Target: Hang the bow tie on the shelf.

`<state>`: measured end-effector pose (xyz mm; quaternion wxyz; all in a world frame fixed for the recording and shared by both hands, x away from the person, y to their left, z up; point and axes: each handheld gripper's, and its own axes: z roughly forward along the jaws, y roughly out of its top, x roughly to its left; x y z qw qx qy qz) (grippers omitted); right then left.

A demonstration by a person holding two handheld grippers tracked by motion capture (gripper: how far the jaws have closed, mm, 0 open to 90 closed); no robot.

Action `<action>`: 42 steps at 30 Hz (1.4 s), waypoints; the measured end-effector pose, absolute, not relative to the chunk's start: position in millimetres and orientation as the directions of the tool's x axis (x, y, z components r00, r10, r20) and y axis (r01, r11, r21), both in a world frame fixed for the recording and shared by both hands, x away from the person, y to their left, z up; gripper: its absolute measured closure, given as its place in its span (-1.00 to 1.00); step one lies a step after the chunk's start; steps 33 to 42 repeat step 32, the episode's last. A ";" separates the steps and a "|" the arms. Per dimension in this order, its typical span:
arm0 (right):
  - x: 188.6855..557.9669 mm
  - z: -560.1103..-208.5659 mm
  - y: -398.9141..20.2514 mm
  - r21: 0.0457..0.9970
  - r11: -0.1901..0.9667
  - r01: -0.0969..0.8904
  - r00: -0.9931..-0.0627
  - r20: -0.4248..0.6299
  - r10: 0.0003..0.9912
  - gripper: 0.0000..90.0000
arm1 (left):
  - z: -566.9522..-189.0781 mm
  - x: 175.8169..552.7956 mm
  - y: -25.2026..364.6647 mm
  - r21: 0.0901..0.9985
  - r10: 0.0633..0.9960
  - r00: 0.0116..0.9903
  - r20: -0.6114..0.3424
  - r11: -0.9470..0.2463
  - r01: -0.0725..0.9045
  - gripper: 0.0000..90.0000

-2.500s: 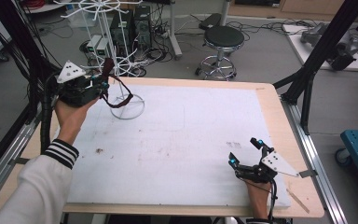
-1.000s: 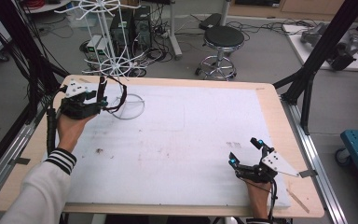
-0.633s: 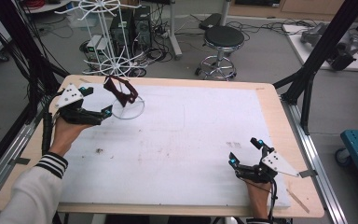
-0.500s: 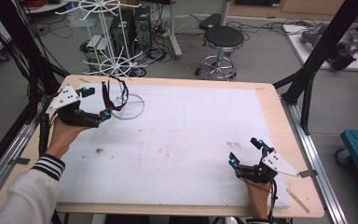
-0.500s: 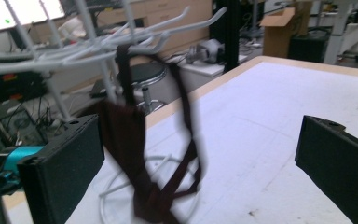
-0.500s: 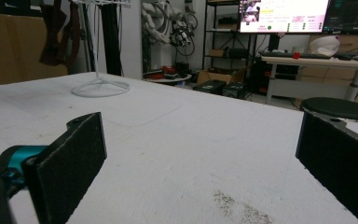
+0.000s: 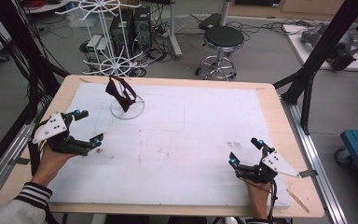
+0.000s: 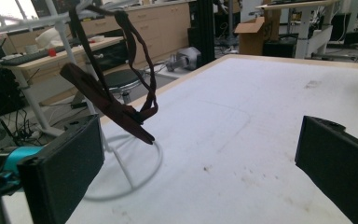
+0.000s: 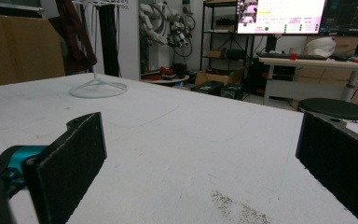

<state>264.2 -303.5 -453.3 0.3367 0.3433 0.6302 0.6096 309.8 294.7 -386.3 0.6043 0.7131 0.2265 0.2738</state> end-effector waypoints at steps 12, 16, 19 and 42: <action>264.1 -453.3 -303.5 1.000 0.021 0.023 -0.532 -0.005 0.847 -0.98 | -439.2 277.7 304.9 0.998 0.697 0.715 0.049 -0.061 -0.010 -0.96; 263.9 -453.3 -303.3 1.000 0.021 0.023 -0.528 -0.005 0.849 -0.98 | -446.2 274.3 303.8 0.999 0.696 0.717 0.039 -0.054 -0.002 -0.96; 264.0 -453.3 -303.6 1.000 0.021 0.023 -0.527 -0.005 0.850 -0.98 | -452.9 270.1 305.4 0.999 0.712 0.701 0.038 -0.016 -0.038 -0.96; 264.0 -453.4 -303.4 1.000 0.025 0.018 -0.527 -0.012 0.850 -0.98 | -453.8 269.6 305.3 0.999 0.742 0.670 0.027 -0.008 -0.031 -0.96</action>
